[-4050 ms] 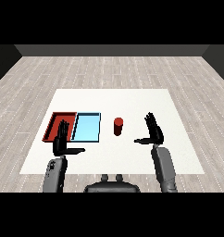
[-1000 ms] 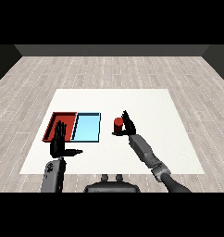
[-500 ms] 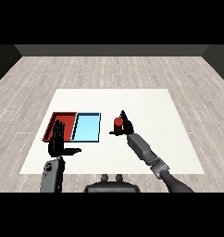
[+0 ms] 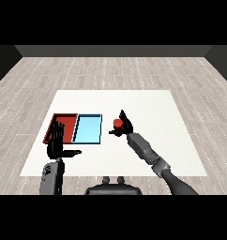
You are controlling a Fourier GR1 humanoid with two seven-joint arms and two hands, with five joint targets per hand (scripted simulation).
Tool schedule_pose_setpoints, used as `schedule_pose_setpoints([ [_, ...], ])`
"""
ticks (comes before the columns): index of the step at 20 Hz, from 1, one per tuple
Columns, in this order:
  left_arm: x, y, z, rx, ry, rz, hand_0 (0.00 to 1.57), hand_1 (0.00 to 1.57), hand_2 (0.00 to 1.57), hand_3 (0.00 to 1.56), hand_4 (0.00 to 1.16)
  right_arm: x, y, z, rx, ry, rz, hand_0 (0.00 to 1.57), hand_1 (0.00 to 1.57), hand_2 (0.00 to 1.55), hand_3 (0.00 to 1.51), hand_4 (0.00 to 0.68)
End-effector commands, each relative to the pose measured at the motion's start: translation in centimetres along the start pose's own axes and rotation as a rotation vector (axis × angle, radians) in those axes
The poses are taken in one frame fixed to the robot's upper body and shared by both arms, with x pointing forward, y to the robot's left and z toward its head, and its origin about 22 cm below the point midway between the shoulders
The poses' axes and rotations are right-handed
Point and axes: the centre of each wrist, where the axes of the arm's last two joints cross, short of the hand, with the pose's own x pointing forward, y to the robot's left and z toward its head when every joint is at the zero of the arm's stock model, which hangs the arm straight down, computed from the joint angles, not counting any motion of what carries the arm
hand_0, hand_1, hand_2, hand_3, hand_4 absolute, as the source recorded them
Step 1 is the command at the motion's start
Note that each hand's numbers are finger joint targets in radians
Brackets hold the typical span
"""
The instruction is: Pick the red can and put it in the red box
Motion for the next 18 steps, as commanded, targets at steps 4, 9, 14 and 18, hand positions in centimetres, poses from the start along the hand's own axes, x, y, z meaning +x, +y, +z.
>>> schedule_pose_setpoints([
  [4, -0.3, -0.4, -0.2, -0.001, 0.004, 0.004, 0.00, 0.00, 0.00, 0.00, 0.00, 0.9, 0.3, -1.2, -0.174, 0.101, 0.178, 1.47, 1.47, 1.45, 1.37, 0.508],
  [9, -0.4, 0.0, -0.1, 0.011, -0.012, -0.014, 0.00, 0.00, 0.00, 0.00, 0.00, -0.7, -0.8, 0.1, -0.238, 0.174, 0.322, 1.46, 1.46, 1.46, 1.41, 0.533],
  [14, -0.7, 0.3, -0.4, 0.005, 0.002, -0.005, 0.00, 0.00, 0.00, 0.00, 0.00, -0.6, 0.0, 0.1, -0.228, 0.241, 0.368, 1.48, 1.48, 1.46, 1.41, 0.534],
  [18, -0.9, 0.9, -1.2, 0.016, -0.007, -0.017, 0.00, 0.00, 0.00, 0.00, 0.00, 0.4, 1.4, -0.7, -0.229, 0.230, 0.382, 1.53, 1.53, 1.49, 1.42, 0.527],
])
